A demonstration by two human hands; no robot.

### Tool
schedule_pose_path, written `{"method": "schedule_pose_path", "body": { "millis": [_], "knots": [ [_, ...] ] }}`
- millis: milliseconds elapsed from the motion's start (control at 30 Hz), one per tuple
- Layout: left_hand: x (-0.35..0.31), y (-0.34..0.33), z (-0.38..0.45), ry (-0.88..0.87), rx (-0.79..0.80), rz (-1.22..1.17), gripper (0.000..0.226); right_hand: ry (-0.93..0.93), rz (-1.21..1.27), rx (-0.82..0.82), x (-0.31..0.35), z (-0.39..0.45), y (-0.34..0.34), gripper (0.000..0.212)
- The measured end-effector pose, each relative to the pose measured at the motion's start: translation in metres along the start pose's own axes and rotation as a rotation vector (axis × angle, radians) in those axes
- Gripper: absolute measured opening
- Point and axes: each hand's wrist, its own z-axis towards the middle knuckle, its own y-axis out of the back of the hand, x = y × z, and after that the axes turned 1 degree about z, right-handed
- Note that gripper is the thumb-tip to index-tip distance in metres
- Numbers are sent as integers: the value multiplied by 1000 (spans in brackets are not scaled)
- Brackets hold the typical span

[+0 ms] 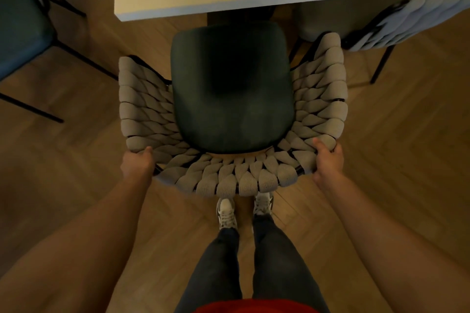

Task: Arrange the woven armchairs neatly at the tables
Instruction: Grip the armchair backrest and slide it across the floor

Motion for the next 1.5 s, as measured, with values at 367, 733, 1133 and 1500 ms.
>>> {"method": "schedule_pose_path", "body": {
  "millis": [367,733,1133,1500],
  "knots": [
    [-39,-16,2,-19,51,-18,52,-2,0,-18,25,31,-12,40],
    [-25,2,-19,-112,207,66,59,-32,-137,56,25,19,-1,60],
    [50,15,-61,-91,273,-195,15,-64,-243,156,-49,-58,-3,56],
    [141,96,-19,-101,410,-370,13,-4,-309,143,-133,-150,-58,52]
  ]
}}
